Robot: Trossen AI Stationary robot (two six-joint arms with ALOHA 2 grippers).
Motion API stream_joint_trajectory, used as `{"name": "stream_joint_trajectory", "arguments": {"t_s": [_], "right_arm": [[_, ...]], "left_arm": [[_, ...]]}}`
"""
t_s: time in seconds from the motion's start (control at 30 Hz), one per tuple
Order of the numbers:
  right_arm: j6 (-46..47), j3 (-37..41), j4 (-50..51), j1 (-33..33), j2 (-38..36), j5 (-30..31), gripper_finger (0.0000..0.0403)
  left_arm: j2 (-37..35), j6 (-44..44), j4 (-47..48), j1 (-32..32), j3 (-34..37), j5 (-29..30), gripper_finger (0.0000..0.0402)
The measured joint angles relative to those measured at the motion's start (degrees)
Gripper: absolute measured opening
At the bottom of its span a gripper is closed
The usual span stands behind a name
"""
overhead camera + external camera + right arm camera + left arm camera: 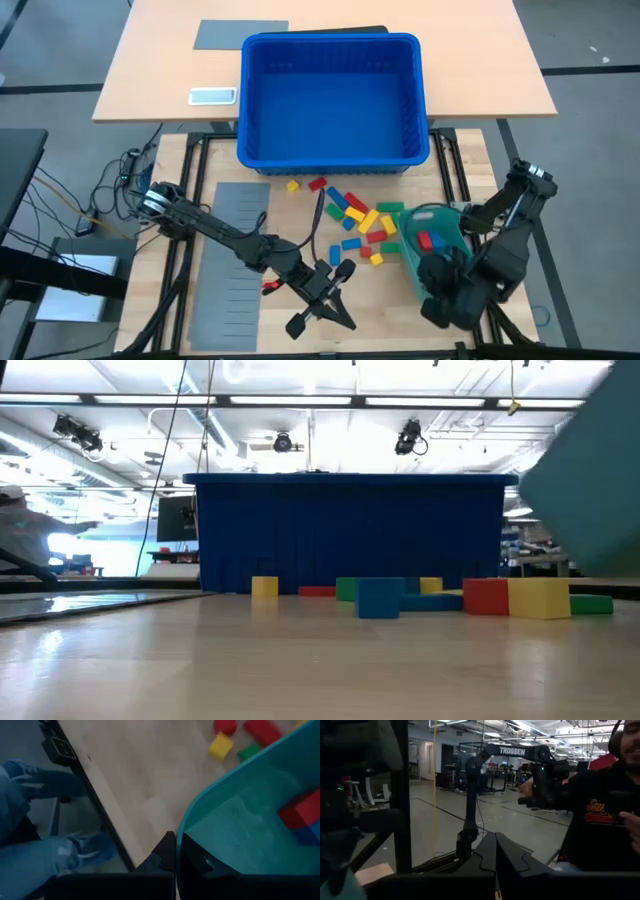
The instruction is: Sort Items/Unsort Items
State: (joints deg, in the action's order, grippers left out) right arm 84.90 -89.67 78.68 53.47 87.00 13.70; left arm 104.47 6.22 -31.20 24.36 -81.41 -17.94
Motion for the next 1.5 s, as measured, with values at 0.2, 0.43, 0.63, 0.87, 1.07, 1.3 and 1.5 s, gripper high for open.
{"name": "stream_joint_trajectory", "arguments": {"t_s": [0.2, 0.43, 0.63, 0.87, 1.07, 1.3, 1.5], "right_arm": [[7.9, 0.0, -2.6, 2.8, 6.3, -4.8, 0.0002], [12.3, 0.0, -8.9, 3.2, 13.0, -5.0, 0.0004], [12.8, 0.1, -12.8, 3.3, 16.3, -5.0, 0.0019], [12.5, 0.1, -13.9, 3.5, 17.0, -3.5, 0.0071], [9.0, -0.9, -12.9, 3.1, 16.5, -2.5, 0.0118], [12.5, -6.7, -4.3, 2.7, 16.5, -2.3, 0.0148], [31.9, -8.6, 11.4, 2.1, 16.2, -3.4, 0.0161]], "left_arm": [[0.0, 0.0, 0.4, 0.0, 0.0, -0.9, 0.0004], [0.0, 0.0, 0.4, 0.0, 0.0, -1.5, 0.0006], [0.0, 0.0, 0.8, 0.0, 0.0, -1.6, 0.0006], [0.0, -0.2, 3.6, -1.8, 0.0, -1.1, 0.0007], [0.0, -0.2, 7.6, -4.4, 0.0, -1.0, 0.0007], [-1.8, -3.2, 14.1, -6.8, 0.0, -0.9, 0.0007], [-6.1, -6.0, 20.7, -9.1, 0.0, 0.1, 0.0007]]}}
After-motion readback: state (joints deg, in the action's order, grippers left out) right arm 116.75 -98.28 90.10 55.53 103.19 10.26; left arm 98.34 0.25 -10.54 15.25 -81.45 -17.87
